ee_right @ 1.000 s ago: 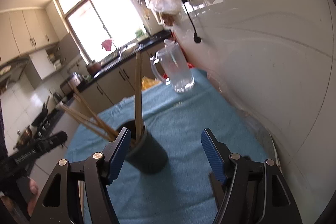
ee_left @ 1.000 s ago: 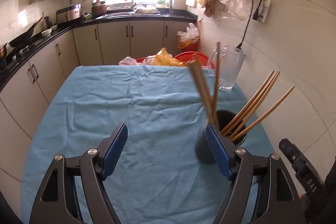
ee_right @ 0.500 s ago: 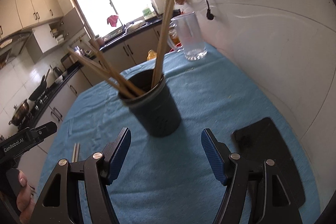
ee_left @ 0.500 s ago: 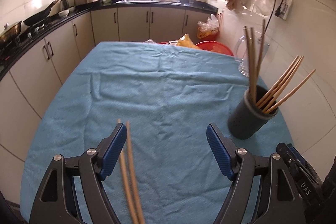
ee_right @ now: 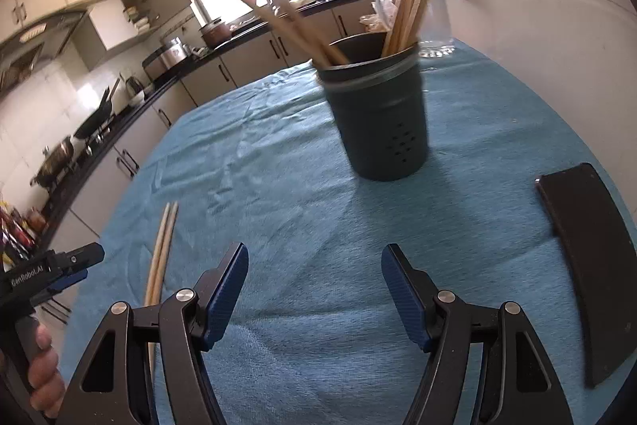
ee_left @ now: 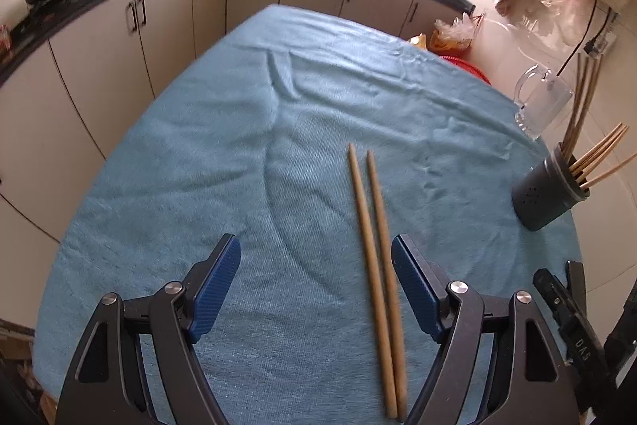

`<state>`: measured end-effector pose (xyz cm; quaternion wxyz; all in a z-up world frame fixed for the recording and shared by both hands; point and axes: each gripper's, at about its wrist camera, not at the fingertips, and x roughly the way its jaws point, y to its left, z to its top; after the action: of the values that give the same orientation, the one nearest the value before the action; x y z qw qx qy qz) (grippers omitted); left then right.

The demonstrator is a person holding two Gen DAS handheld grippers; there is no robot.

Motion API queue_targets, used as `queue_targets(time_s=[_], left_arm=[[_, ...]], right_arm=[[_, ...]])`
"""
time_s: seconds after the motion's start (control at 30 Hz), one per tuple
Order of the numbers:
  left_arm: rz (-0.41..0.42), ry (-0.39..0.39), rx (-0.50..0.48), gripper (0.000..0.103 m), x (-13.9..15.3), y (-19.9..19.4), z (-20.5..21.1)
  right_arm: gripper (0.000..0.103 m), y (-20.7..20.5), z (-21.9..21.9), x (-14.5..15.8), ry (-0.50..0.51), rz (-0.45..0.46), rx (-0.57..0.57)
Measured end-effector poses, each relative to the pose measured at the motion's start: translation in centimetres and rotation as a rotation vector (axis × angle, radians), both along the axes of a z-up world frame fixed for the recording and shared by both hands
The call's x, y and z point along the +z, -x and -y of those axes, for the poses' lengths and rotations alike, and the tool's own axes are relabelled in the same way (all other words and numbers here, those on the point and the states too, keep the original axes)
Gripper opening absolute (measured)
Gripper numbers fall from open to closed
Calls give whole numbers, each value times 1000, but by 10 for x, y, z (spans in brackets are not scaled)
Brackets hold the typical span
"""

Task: Organize utensils
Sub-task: 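Move both tools back over the last two chopsticks on the towel, then close the left tool on one chopstick while the right tool grasps the other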

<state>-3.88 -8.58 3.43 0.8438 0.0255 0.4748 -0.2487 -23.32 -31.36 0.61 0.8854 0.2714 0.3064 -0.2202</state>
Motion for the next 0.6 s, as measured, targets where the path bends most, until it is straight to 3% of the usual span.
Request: queue_targets(time_s=[0.13,0.27,0.43,0.6], left_arm=[[-9,-29,-18,71,-12,-2,11],[-20,-53,-43,54,-21,-3,28],[-46,-87,-44,46,-34,-11,43],[-12,-133,-26,37,-35,-15,55]], right_arm=[[74,-6,-9,-7,26,-22,22],[74,-3,-4,-8,5,-4,20],[74,-6,-3,-12,-15,-16,31],[74,-8,0,-14,-41,-14,37]])
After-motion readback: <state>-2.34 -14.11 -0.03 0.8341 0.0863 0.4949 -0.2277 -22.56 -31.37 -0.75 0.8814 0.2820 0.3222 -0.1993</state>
